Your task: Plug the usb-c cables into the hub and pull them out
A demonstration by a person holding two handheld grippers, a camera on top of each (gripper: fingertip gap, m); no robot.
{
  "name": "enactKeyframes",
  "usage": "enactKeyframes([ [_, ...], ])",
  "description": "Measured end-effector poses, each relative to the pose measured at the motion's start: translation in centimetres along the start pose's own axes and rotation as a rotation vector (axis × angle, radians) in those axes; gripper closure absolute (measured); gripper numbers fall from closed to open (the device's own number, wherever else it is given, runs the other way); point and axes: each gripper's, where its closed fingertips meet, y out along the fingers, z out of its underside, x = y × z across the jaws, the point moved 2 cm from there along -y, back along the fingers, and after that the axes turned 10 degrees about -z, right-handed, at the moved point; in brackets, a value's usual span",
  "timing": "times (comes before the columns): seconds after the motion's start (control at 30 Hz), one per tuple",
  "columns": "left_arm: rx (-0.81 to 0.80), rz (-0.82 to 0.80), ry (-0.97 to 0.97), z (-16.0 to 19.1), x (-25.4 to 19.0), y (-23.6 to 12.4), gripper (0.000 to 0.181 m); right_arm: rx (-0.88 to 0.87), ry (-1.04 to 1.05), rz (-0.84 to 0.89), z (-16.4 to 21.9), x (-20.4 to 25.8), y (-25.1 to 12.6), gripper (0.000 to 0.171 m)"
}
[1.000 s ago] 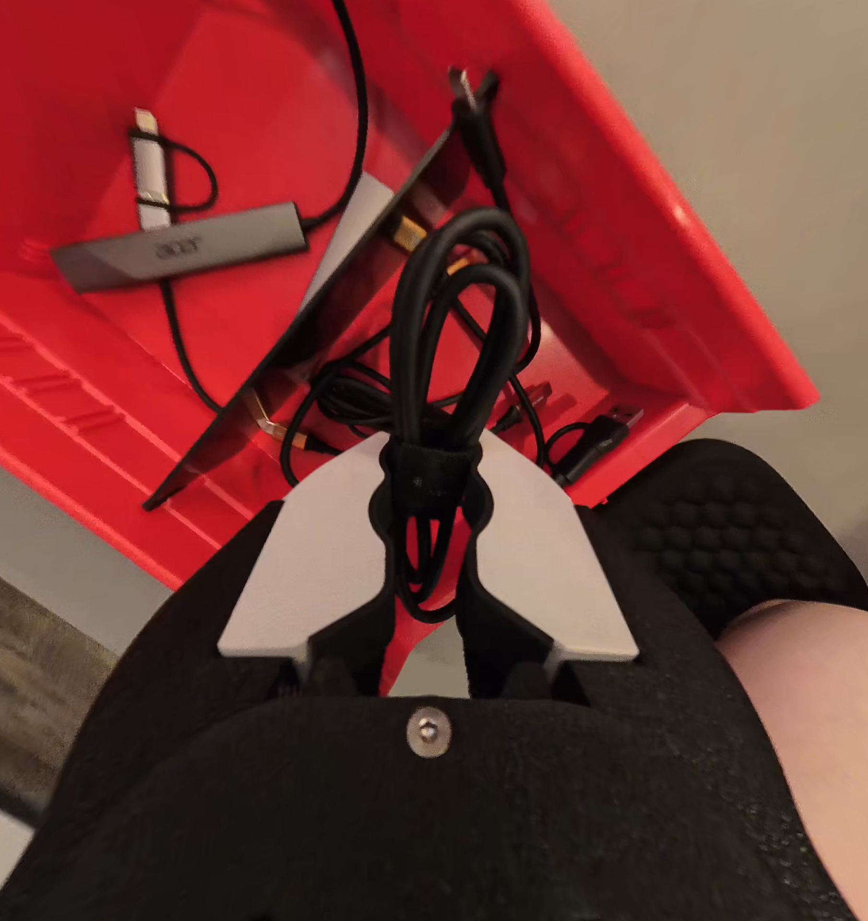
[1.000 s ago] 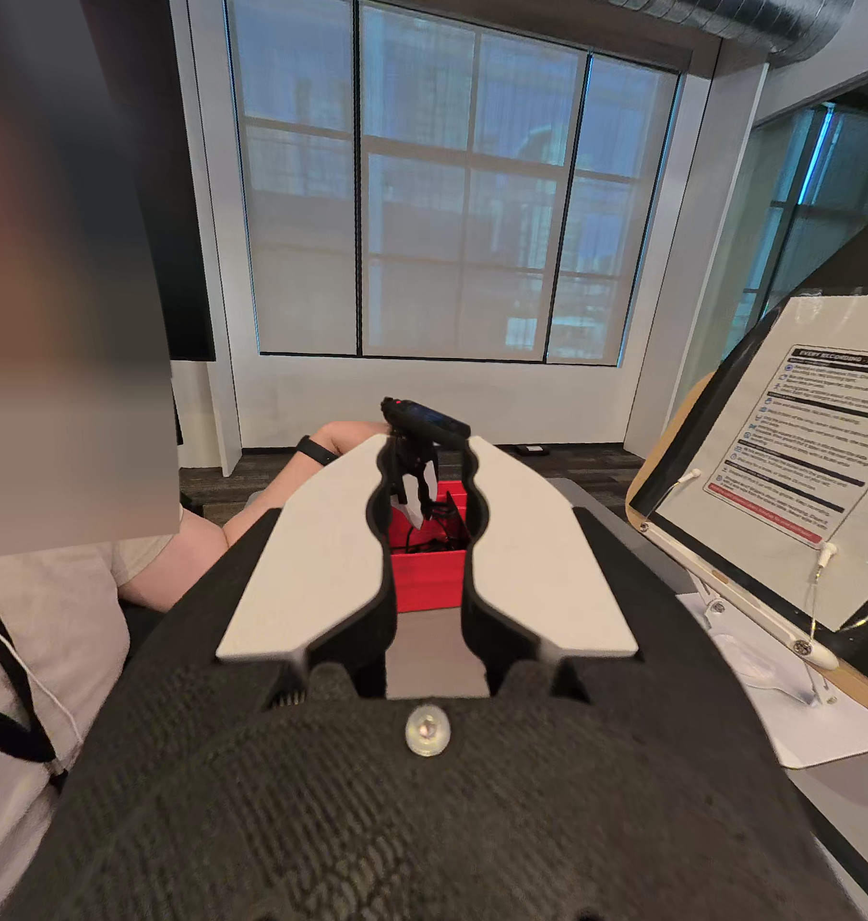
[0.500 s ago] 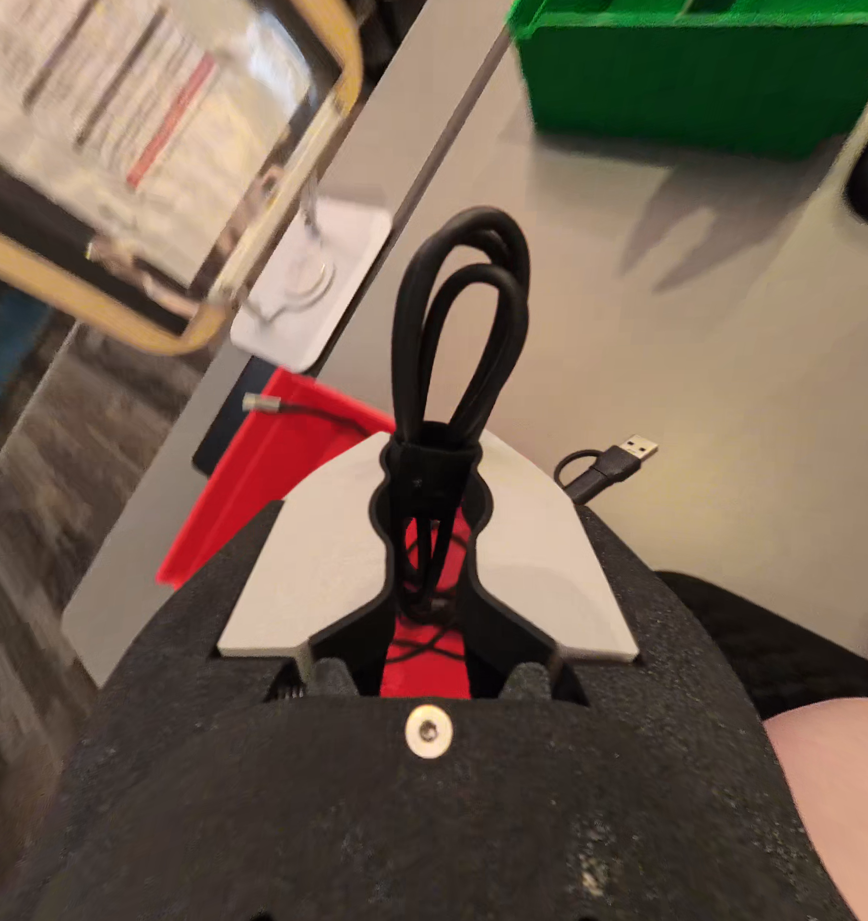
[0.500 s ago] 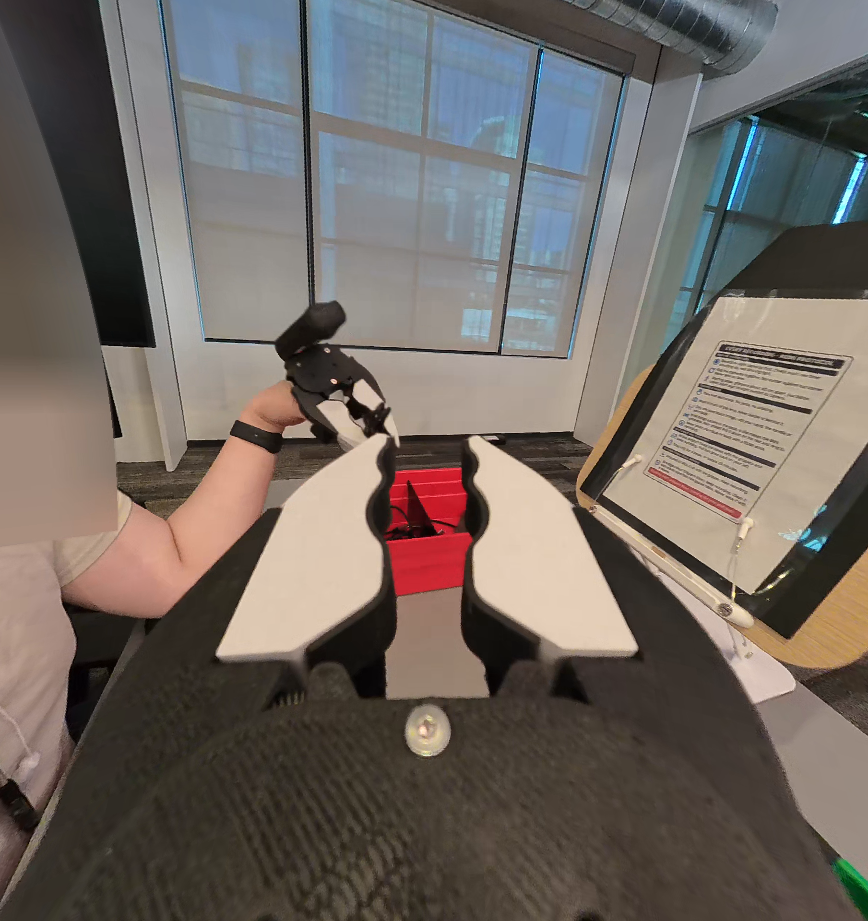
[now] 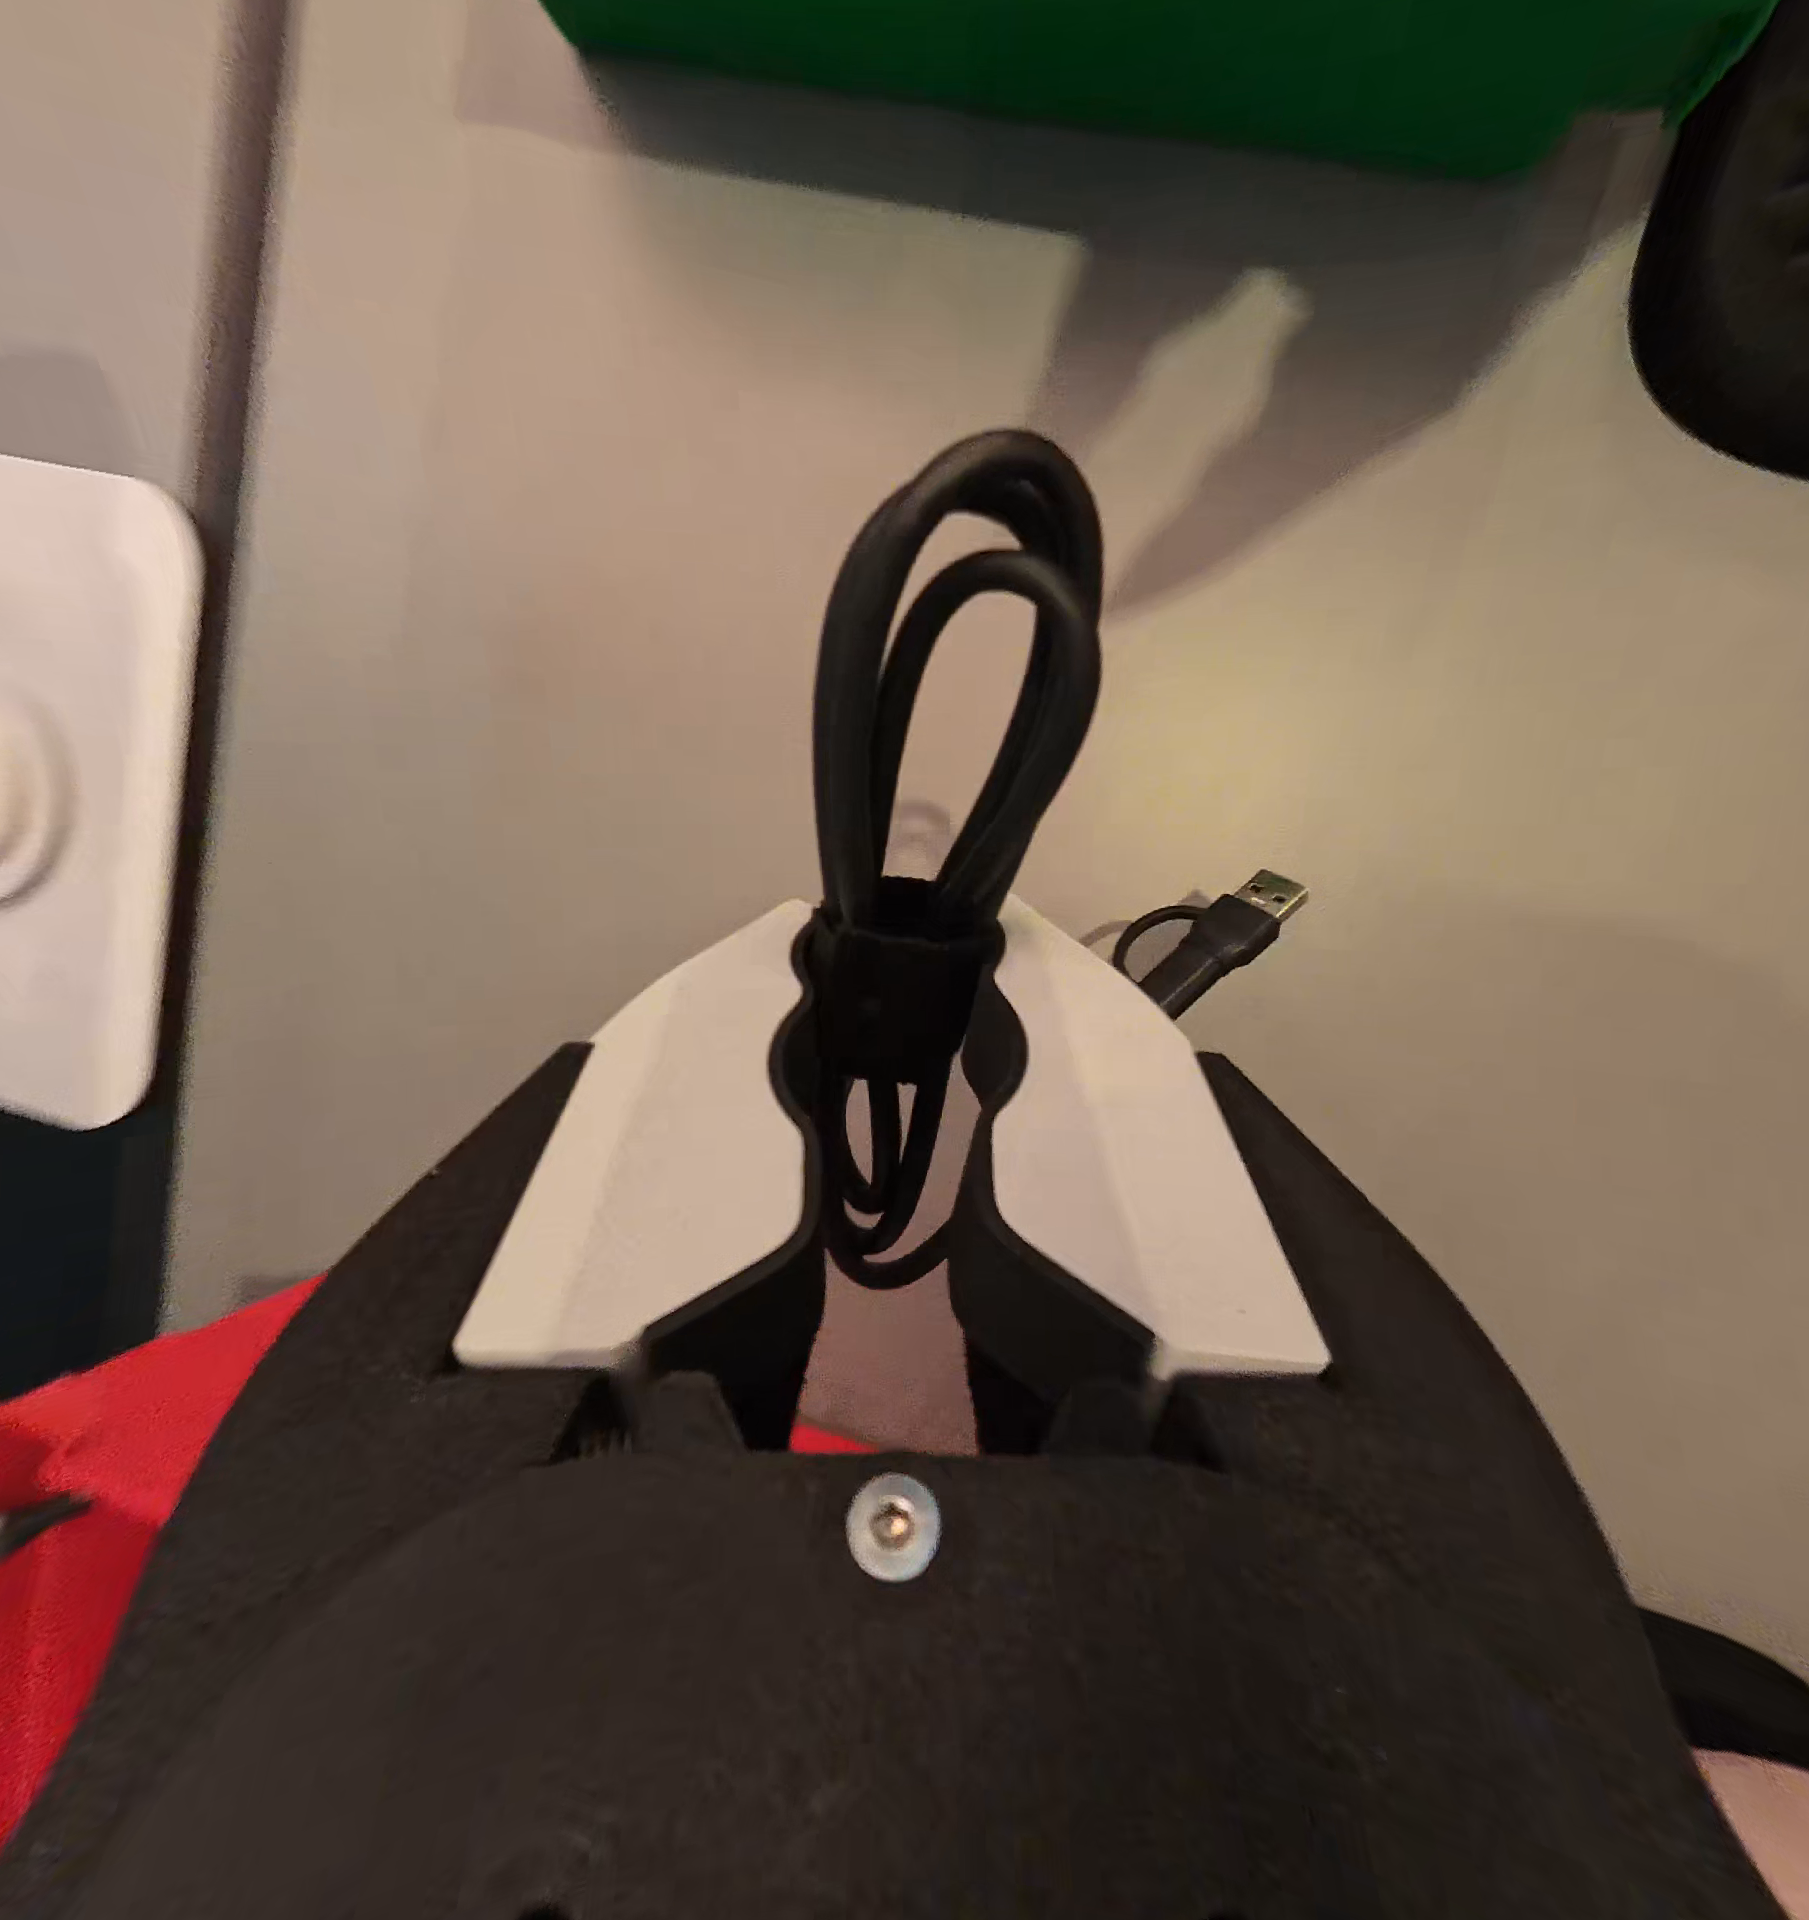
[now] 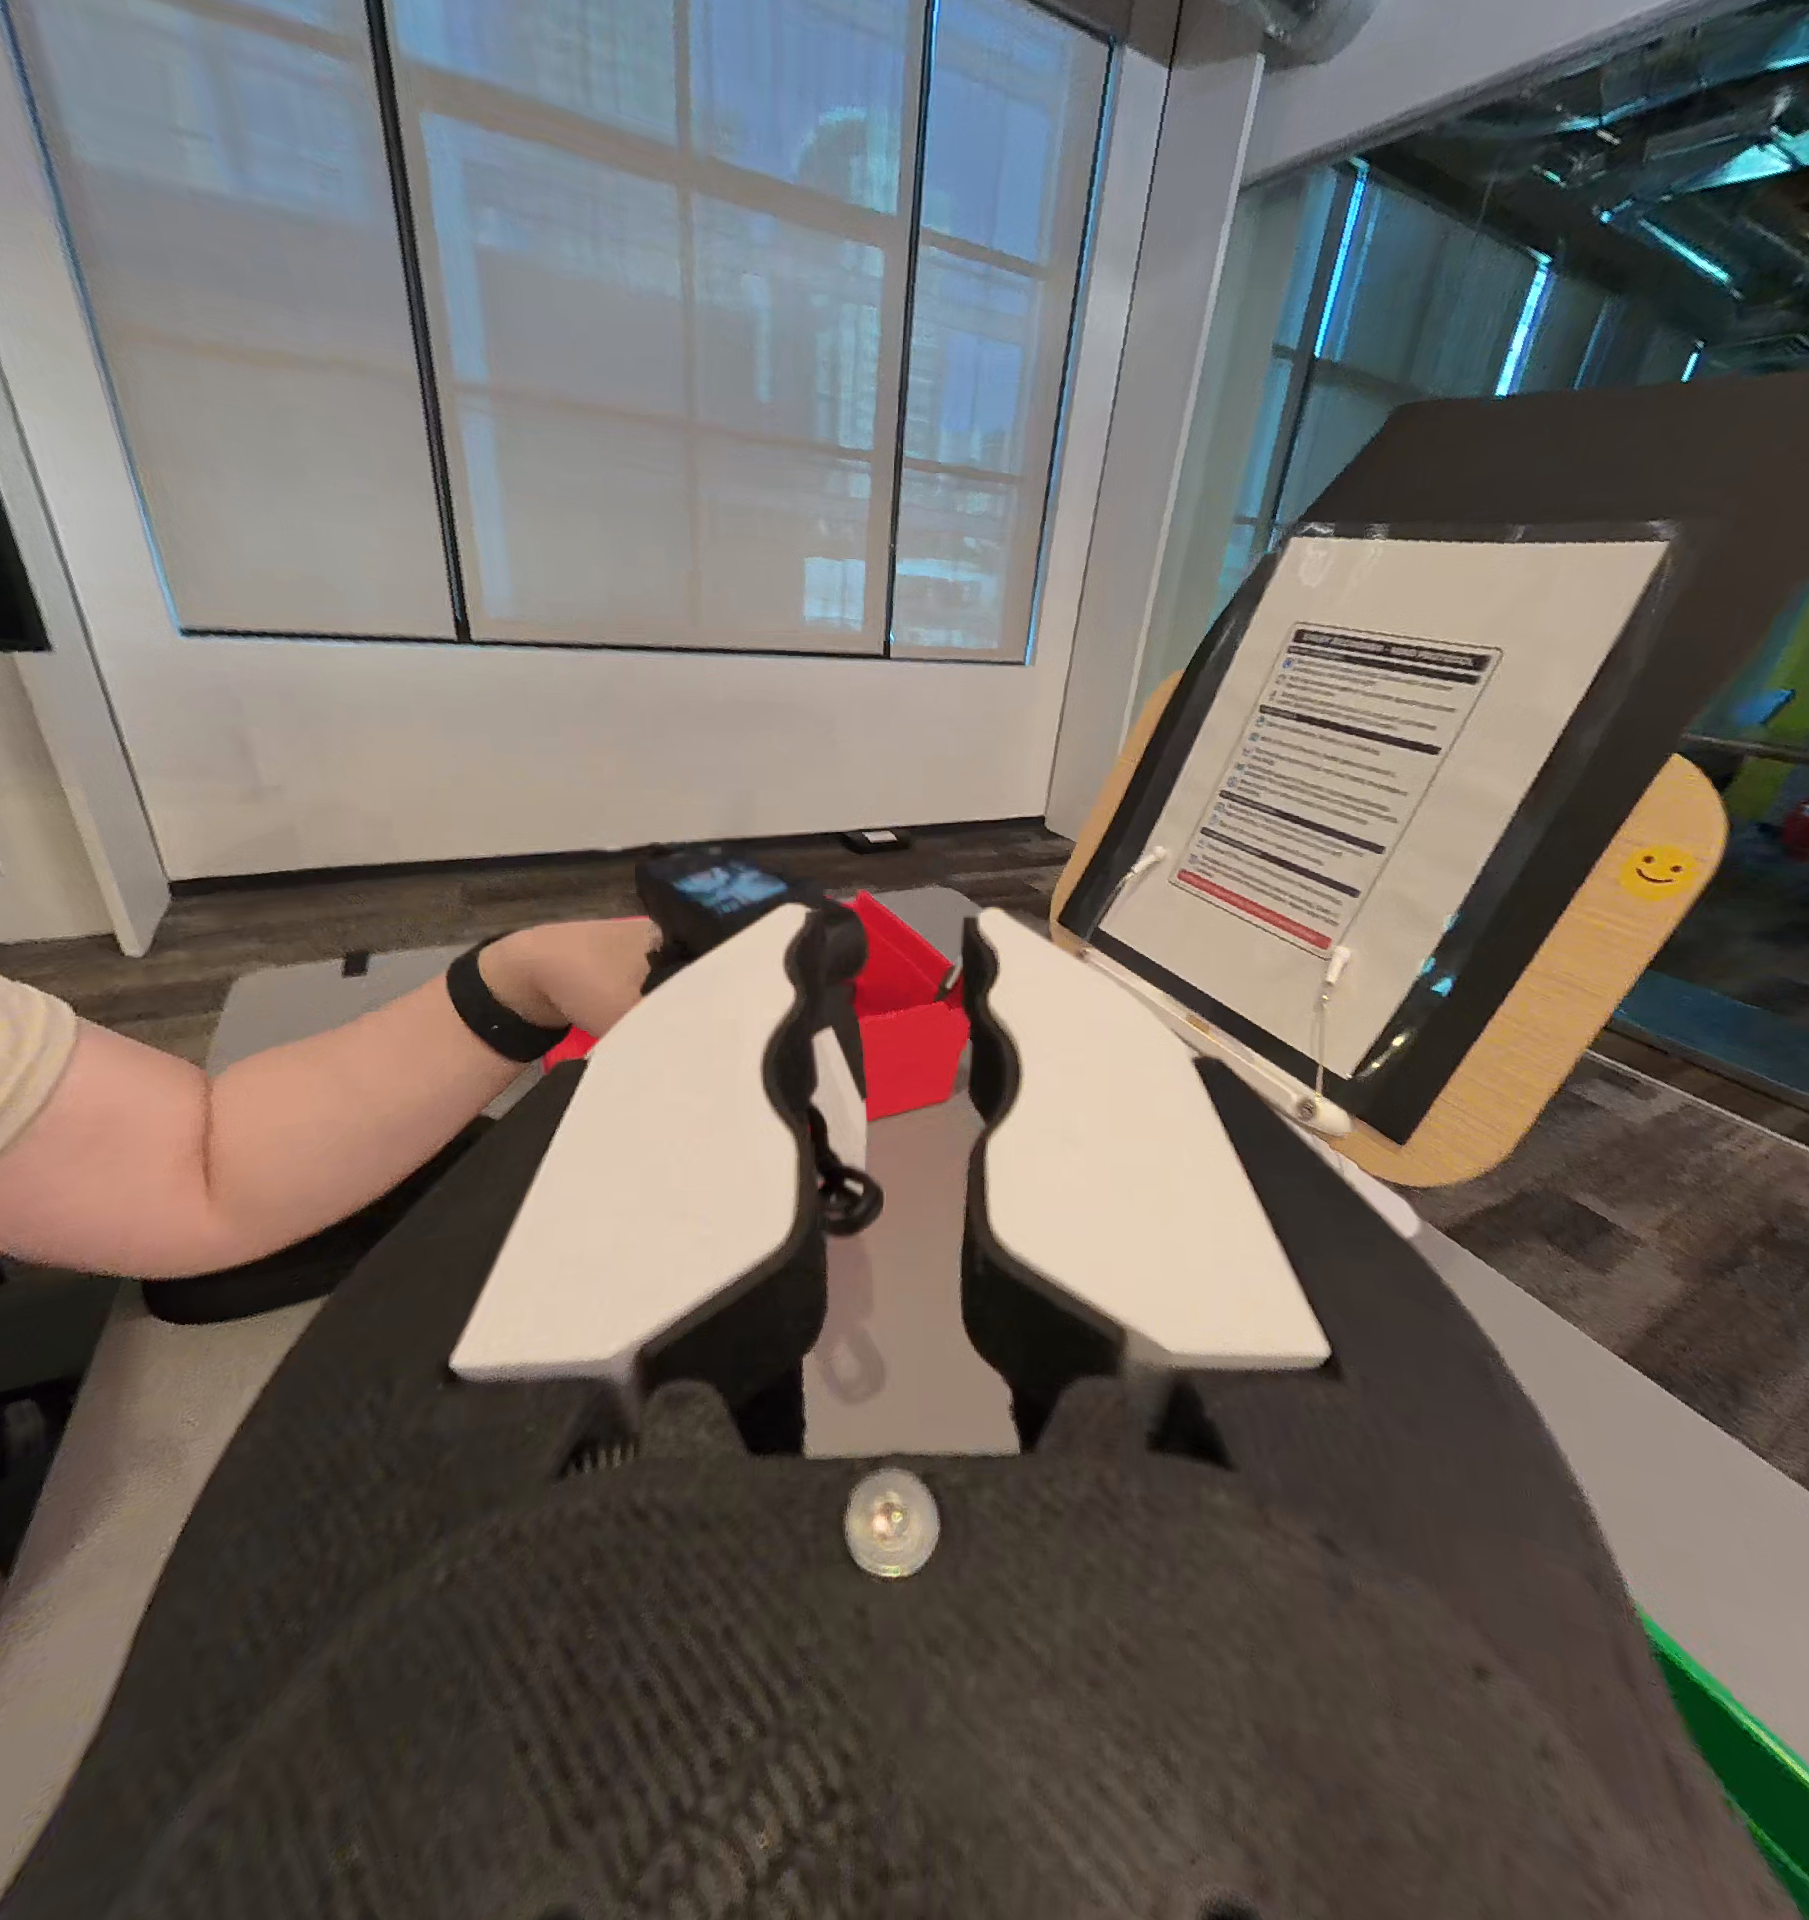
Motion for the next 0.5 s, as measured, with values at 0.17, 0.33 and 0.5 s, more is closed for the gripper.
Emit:
enactKeyframes([
  [0.17,0.134,0.095,0.016,1.8,-1.5,4.5,0.158,0.039,-0.039,0.014,0.2,0.3,0.1,0.146],
  [0.33,0.200,0.123,0.044,3.3,-2.0,6.4,0.157,0.032,-0.044,0.014,0.1,0.0,0.0,0.145],
  [0.5,0.229,0.161,0.053,3.9,-2.5,7.5,0.146,0.056,-0.028,0.016,0.7,-0.4,0.3,0.145],
])
